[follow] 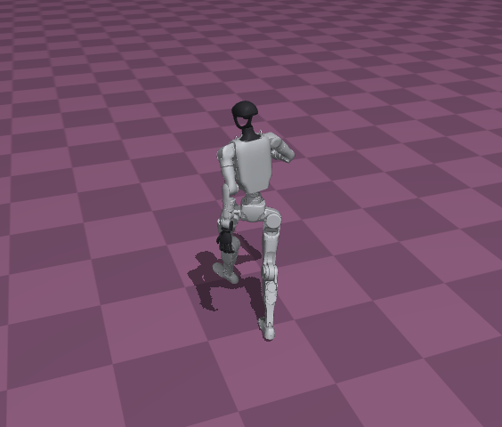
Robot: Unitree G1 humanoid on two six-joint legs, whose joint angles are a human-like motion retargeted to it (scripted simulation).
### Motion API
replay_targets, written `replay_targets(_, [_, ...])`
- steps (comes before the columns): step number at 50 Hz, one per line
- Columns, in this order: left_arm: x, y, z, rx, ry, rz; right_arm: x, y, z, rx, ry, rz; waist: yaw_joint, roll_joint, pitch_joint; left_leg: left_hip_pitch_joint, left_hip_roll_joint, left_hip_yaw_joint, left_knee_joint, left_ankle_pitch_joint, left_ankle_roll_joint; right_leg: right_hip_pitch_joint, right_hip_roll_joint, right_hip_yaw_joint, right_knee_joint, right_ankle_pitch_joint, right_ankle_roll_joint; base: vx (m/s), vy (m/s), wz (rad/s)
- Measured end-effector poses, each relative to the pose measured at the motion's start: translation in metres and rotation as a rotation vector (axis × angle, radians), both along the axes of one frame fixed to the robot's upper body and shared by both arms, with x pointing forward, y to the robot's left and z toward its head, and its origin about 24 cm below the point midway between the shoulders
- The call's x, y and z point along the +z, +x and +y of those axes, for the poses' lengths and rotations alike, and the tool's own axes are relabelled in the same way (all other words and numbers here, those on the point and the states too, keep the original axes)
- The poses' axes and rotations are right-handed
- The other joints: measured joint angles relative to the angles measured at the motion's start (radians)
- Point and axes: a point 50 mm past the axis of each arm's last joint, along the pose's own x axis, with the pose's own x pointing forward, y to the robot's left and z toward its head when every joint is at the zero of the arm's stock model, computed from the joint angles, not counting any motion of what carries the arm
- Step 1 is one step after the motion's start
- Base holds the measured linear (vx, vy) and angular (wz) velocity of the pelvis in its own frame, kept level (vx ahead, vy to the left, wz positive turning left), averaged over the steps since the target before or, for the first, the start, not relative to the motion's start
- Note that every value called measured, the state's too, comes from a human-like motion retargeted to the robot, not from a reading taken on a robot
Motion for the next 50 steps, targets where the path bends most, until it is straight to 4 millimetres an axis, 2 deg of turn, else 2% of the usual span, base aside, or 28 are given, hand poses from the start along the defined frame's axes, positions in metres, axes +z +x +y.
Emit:
replay_targets(3, [0.007, -0.005, 0.026, 0.029, 0.088, 0.011, -0.003, 0.011, 0.017, 0.034, -0.004, 0.003, 0.042, -0.013, -0.024, 0.050, -0.040, -0.001, -0.003, -0.059, 0.026, 0.003, 0.007, 0.068, 0.023, 0.043, 0.008, 0.68, 0.14, -1.32])
replay_targets(6, [0.018, -0.011, 0.061, 0.018, 0.217, 0.066, -0.024, 0.008, 0.033, 0.087, -0.051, 0.068, 0.055, -0.027, -0.040, 0.129, -0.073, -0.002, -0.120, -0.035, 0.071, 0.022, 0.020, 0.142, 0.049, 0.151, 0.061, 0.75, 0.17, -0.95])
replay_targets(8, [0.026, -0.010, 0.083, -0.025, 0.300, 0.121, -0.046, -0.003, 0.040, 0.121, -0.072, 0.149, 0.040, -0.030, -0.044, 0.174, -0.072, -0.017, -0.145, -0.019, 0.093, 0.020, 0.035, 0.186, 0.108, 0.256, 0.131, 0.73, 0.19, -0.17])
replay_targets(10, [0.035, -0.005, 0.105, -0.144, 0.358, 0.183, -0.077, -0.021, 0.044, 0.157, -0.073, 0.277, -0.006, -0.028, -0.064, 0.179, -0.029, -0.042, -0.064, -0.052, 0.109, -0.024, 0.068, 0.183, 0.219, 0.361, 0.200, 0.71, 0.11, 0.47])
replay_targets(12, [0.044, 0.016, 0.128, -0.262, 0.421, 0.196, -0.111, -0.043, 0.043, 0.167, -0.067, 0.429, -0.057, -0.021, -0.093, 0.152, 0.035, -0.085, 0.059, -0.112, 0.117, -0.138, 0.067, 0.056, 0.381, 0.398, 0.200, 0.64, 0.14, 0.67])
replay_targets(13, [0.048, 0.029, 0.137, -0.303, 0.452, 0.180, -0.128, -0.058, 0.040, 0.156, -0.069, 0.511, -0.076, -0.018, -0.106, 0.151, 0.024, -0.094, 0.082, -0.140, 0.132, -0.208, 0.005, -0.015, 0.466, 0.376, 0.200, 0.58, 0.41, 0.59])
replay_targets(15, [0.057, 0.064, 0.152, -0.377, 0.519, 0.101, -0.159, -0.088, 0.031, 0.110, -0.081, 0.666, -0.123, 0.003, -0.120, 0.164, 0.015, -0.124, 0.106, -0.177, 0.138, -0.312, -0.136, -0.203, 0.573, 0.299, 0.116, 0.55, 0.40, 0.73])
replay_targets(17, [0.069, 0.108, 0.161, -0.451, 0.588, -0.033, -0.185, -0.124, 0.017, 0.015, -0.079, 0.810, -0.179, 0.038, -0.127, 0.187, 0.008, -0.168, 0.117, -0.204, 0.129, -0.351, -0.250, -0.365, 0.563, 0.225, 0.032, 0.54, 0.25, 1.16])
replay_targets(18, [0.076, 0.133, 0.163, -0.488, 0.618, -0.113, -0.196, -0.142, 0.009, -0.044, -0.076, 0.876, -0.212, 0.056, -0.127, 0.197, 0.001, -0.197, 0.123, -0.217, 0.123, -0.357, -0.290, -0.427, 0.526, 0.197, 0.009, 0.53, 0.21, 1.47])
replay_targets(20, [0.091, 0.180, 0.160, -0.557, 0.665, -0.267, -0.212, -0.181, -0.008, -0.179, -0.066, 1.006, -0.283, 0.085, -0.130, 0.214, -0.019, -0.257, 0.134, -0.245, 0.112, -0.362, -0.339, -0.512, 0.400, 0.164, 0.000, 0.51, 0.17, 1.69])
replay_targets(22, [0.108, 0.230, 0.151, -0.640, 0.697, -0.402, -0.223, -0.220, -0.024, -0.361, -0.027, 1.120, -0.360, 0.099, -0.126, 0.225, -0.056, -0.335, 0.149, -0.276, 0.104, -0.359, -0.360, -0.541, 0.223, 0.160, 0.036, 0.49, 0.11, 2.03])
replay_targets(25, [0.135, 0.296, 0.133, -0.776, 0.746, -0.519, -0.230, -0.278, -0.037, -0.652, 0.064, 1.273, -0.479, 0.100, -0.117, 0.251, -0.126, -0.451, 0.164, -0.316, 0.087, -0.379, -0.387, -0.467, -0.018, 0.163, 0.107, 0.48, 0.04, 2.16])
replay_targets(28, [0.162, 0.352, 0.105, -0.907, 0.779, -0.583, -0.231, -0.324, -0.034, -0.909, 0.231, 1.350, -0.570, 0.098, -0.088, 0.311, -0.177, -0.553, 0.169, -0.343, 0.057, -0.412, -0.423, -0.379, -0.155, 0.237, 0.166, 0.47, -0.01, 1.86])
replay_targets(30, [0.181, 0.382, 0.083, -0.976, 0.803, -0.645, -0.232, -0.341, -0.026, -1.010, 0.305, 1.360, -0.611, 0.108, -0.064, 0.356, -0.175, -0.598, 0.174, -0.358, 0.025, -0.441, -0.419, -0.398, -0.210, 0.326, 0.200, 0.43, -0.14, 1.09])
replay_targets(33, [0.208, 0.414, 0.048, -1.030, 0.787, -0.812, -0.236, -0.338, -0.016, -1.004, 0.395, 1.315, -0.651, 0.134, -0.040, 0.388, -0.130, -0.617, 0.204, -0.382, -0.022, -0.518, -0.369, -0.512, -0.242, 0.389, 0.200, 0.37, -0.21, 0.36])
replay_targets(36, [0.234, 0.435, 0.011, -1.101, 0.719, -0.987, -0.237, -0.315, -0.016, -0.937, 0.473, 1.211, -0.721, 0.126, -0.022, 0.437, -0.172, -0.632, 0.199, -0.401, -0.012, -0.556, -0.396, -0.727, -0.245, 0.390, 0.200, 0.40, 0.01, 0.44])
replay_targets(40, [0.258, 0.447, -0.027, -1.275, 0.648, -1.105, -0.231, -0.280, -0.027, -0.881, 0.496, 1.049, -0.833, 0.119, -0.018, 0.514, -0.222, -0.663, 0.164, -0.408, 0.007, -0.540, -0.400, -1.125, -0.214, 0.376, 0.197, 0.47, 0.01, 0.53])
replay_targets(42, [0.265, 0.449, -0.038, -1.374, 0.630, -1.106, -0.226, -0.268, -0.033, -0.887, 0.484, 0.981, -0.876, 0.133, -0.024, 0.536, -0.214, -0.672, 0.162, -0.408, 0.006, -0.528, -0.363, -1.248, -0.166, 0.350, 0.160, 0.49, -0.13, 0.35])
replay_targets(43, [0.268, 0.450, -0.041, -1.412, 0.618, -1.103, -0.223, -0.265, -0.035, -0.895, 0.472, 0.956, -0.890, 0.148, -0.025, 0.549, -0.197, -0.671, 0.162, -0.408, 0.007, -0.531, -0.361, -1.280, -0.080, 0.325, 0.134, 0.51, -0.16, 0.19])
replay_targets(45, [0.272, 0.451, -0.048, -1.498, 0.623, -1.079, -0.218, -0.256, -0.042, -0.905, 0.462, 0.905, -0.911, 0.158, -0.044, 0.556, -0.213, -0.664, 0.184, -0.404, 0.021, -0.493, -0.297, -1.311, -0.104, 0.293, 0.077, 0.51, -0.18, 0.06])
replay_targets(48, [0.272, 0.448, -0.054, -1.547, 0.624, -1.069, -0.216, -0.258, -0.047, -0.941, 0.478, 0.889, -0.892, 0.156, -0.073, 0.586, -0.232, -0.650, 0.241, -0.386, 0.040, -0.440, -0.245, -1.200, -0.110, 0.220, 0.029, 0.58, -0.22, -0.31])
replay_targets(50, [0.265, 0.442, -0.053, -1.536, 0.608, -1.076, -0.216, -0.262, -0.049, -0.964, 0.495, 0.898, -0.859, 0.141, -0.090, 0.585, -0.246, -0.654, 0.338, -0.338, 0.037, -0.394, -0.237, -1.125, -0.141, 0.185, 0.011, 0.62, -0.26, -0.82])
